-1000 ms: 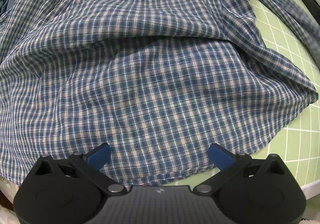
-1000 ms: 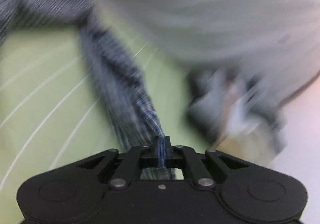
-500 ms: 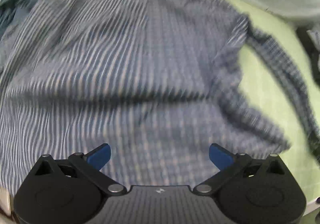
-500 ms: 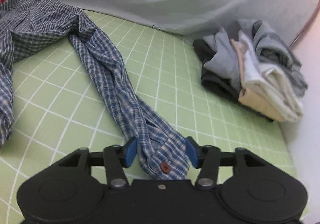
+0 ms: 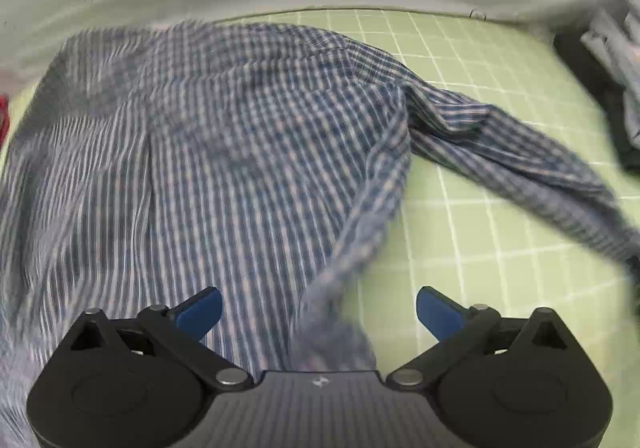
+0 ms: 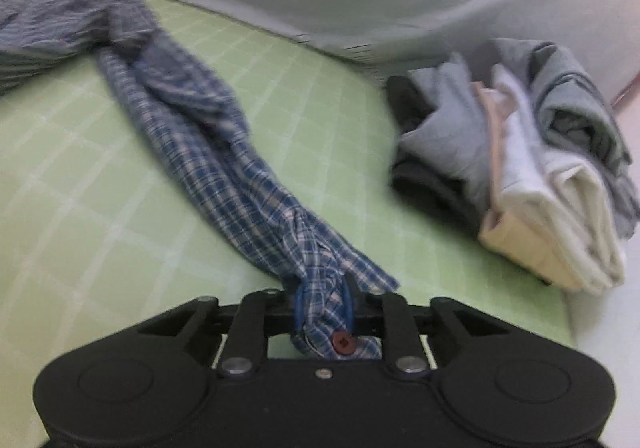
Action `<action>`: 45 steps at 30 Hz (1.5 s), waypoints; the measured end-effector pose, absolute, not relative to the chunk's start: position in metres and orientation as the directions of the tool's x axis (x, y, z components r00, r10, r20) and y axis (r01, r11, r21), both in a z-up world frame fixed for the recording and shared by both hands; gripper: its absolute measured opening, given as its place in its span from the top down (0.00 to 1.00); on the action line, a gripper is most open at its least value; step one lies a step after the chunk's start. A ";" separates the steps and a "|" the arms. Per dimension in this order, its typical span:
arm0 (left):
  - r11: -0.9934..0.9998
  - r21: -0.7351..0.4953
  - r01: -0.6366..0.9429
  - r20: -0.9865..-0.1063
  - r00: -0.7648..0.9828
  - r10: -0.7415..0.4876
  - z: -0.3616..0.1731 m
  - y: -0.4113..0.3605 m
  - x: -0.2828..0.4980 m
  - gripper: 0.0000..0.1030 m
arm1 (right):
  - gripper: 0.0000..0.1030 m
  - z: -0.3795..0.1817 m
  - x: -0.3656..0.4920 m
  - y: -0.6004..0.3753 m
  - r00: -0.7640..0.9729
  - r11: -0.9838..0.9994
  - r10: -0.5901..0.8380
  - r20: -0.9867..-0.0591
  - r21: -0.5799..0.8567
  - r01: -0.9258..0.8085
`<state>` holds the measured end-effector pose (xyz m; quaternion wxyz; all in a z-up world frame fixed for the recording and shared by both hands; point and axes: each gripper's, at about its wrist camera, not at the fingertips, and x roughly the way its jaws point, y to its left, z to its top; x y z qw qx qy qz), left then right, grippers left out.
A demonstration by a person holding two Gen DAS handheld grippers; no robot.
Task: Fold clothes
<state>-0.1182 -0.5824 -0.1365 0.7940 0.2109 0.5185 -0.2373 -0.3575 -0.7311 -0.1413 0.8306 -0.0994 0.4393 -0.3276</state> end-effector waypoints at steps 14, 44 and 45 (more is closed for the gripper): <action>0.885 0.051 0.463 -0.899 0.407 -0.162 -0.112 -0.540 -0.112 0.97 | 0.84 -0.137 -0.360 -0.760 0.340 0.677 -0.717 -0.608 -0.492 0.548; 0.900 0.138 0.413 -0.966 0.256 0.030 -0.138 -0.498 -0.133 0.96 | 0.23 -0.123 -0.428 -0.802 0.523 0.646 -0.479 -0.705 0.121 0.754; 0.901 0.137 0.412 -0.966 0.256 0.030 -0.138 -0.498 -0.132 0.96 | 0.23 -0.126 -0.427 -0.805 0.520 0.645 -0.474 -0.711 0.122 0.755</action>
